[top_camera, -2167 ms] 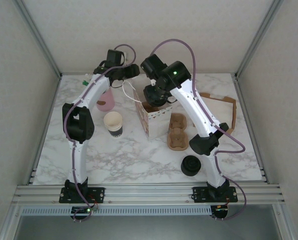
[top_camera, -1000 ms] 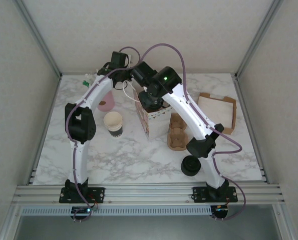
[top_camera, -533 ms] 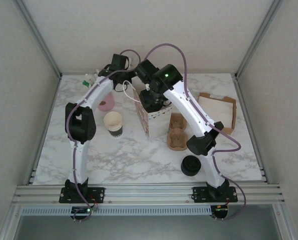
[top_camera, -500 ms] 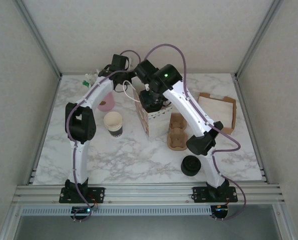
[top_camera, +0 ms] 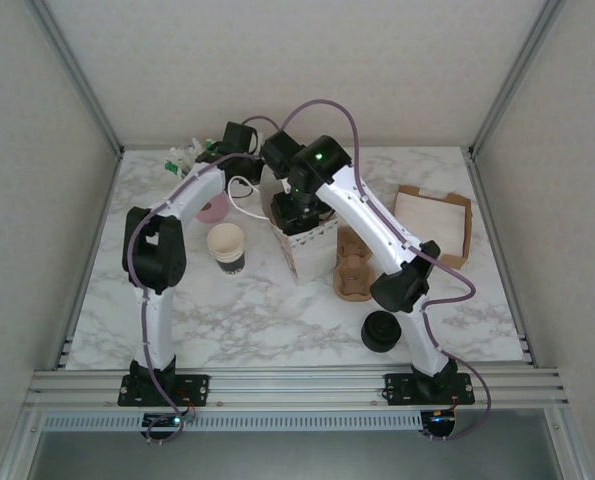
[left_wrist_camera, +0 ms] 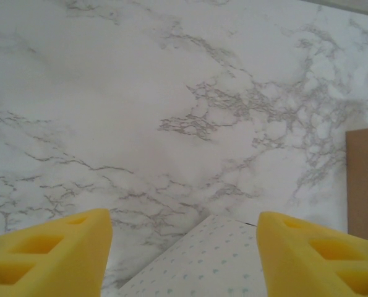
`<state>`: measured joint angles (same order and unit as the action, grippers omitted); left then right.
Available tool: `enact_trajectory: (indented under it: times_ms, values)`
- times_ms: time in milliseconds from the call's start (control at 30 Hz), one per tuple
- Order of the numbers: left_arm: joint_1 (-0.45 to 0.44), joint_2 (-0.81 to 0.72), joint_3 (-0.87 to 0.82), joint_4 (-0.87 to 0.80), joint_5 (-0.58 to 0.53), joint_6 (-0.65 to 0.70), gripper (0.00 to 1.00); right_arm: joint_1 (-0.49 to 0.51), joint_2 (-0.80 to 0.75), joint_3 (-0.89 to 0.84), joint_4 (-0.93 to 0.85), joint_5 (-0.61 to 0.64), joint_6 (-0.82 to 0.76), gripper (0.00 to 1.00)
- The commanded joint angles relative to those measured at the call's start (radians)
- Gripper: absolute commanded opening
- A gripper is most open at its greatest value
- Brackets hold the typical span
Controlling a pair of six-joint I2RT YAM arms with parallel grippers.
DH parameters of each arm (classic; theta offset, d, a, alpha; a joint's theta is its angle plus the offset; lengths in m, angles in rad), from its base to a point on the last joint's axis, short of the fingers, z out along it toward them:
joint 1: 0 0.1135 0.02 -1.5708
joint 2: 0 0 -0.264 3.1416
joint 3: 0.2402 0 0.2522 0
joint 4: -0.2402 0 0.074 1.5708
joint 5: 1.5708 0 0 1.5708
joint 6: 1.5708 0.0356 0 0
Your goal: Pack the takeout coffee
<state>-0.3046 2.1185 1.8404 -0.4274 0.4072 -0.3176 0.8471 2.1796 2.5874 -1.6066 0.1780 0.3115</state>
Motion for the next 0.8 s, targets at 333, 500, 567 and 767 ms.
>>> enact_trajectory:
  times_ms: [333, 500, 567, 767]
  values:
    - [-0.013, -0.270, -0.222, 0.090, 0.010, -0.019, 0.64, 0.091, -0.153, -0.134, -0.174, -0.040, 0.055, 0.64]
    - [-0.012, -0.346, -0.295, 0.106, 0.008, -0.038, 0.64, 0.122, -0.214, -0.221, -0.151, -0.044, 0.081, 0.64]
    - [-0.013, -0.375, -0.329, 0.114, 0.011, -0.044, 0.64, 0.136, -0.236, -0.257, -0.145, -0.047, 0.089, 0.64]
    - [-0.013, -0.470, -0.420, 0.134, -0.002, -0.060, 0.65, 0.161, -0.282, -0.329, -0.154, -0.044, 0.118, 0.64]
